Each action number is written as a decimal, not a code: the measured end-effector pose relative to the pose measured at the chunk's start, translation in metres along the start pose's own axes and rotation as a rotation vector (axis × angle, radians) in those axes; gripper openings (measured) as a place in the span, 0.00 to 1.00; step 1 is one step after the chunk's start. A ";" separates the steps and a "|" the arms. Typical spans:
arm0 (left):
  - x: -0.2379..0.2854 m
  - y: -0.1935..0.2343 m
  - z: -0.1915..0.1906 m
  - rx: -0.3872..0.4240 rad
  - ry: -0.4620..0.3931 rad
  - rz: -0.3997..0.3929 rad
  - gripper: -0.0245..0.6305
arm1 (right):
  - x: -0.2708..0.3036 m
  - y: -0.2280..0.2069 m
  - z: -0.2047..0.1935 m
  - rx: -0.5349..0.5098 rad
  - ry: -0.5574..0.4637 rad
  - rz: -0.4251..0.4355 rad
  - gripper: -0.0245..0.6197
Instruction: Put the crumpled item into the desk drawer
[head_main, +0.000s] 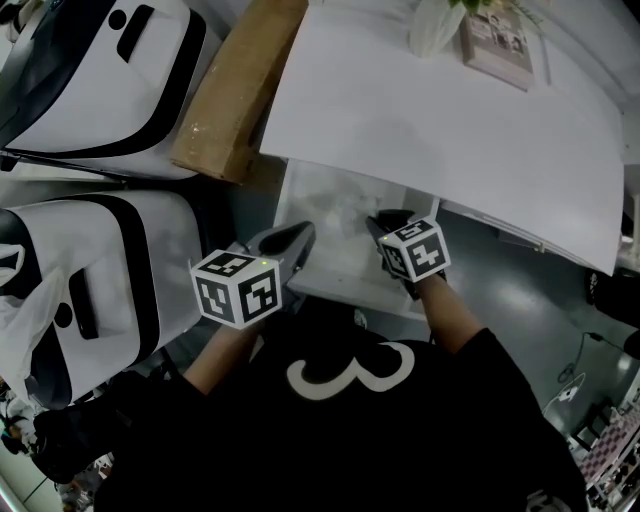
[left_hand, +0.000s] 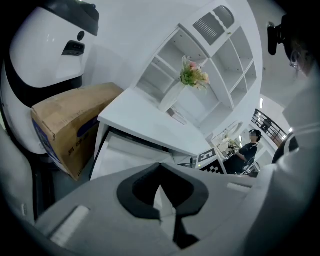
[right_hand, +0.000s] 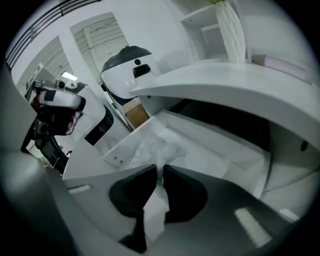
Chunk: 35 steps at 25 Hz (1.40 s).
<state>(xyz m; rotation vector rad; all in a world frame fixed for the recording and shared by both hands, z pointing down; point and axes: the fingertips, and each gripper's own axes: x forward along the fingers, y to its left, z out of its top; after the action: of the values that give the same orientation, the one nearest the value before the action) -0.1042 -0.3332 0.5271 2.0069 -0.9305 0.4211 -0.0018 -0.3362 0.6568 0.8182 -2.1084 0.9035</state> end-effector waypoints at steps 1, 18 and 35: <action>0.001 0.002 0.001 -0.004 0.000 0.001 0.05 | 0.006 -0.002 -0.002 0.004 0.011 0.000 0.11; 0.007 0.023 -0.004 -0.038 0.013 0.002 0.05 | 0.069 -0.030 -0.041 0.107 0.153 -0.032 0.11; -0.003 0.022 -0.005 -0.032 -0.001 0.009 0.05 | 0.062 -0.040 -0.040 0.251 0.103 -0.044 0.31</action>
<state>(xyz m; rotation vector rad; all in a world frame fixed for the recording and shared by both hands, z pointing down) -0.1222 -0.3357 0.5410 1.9753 -0.9414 0.4077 0.0073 -0.3442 0.7402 0.9200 -1.9053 1.1772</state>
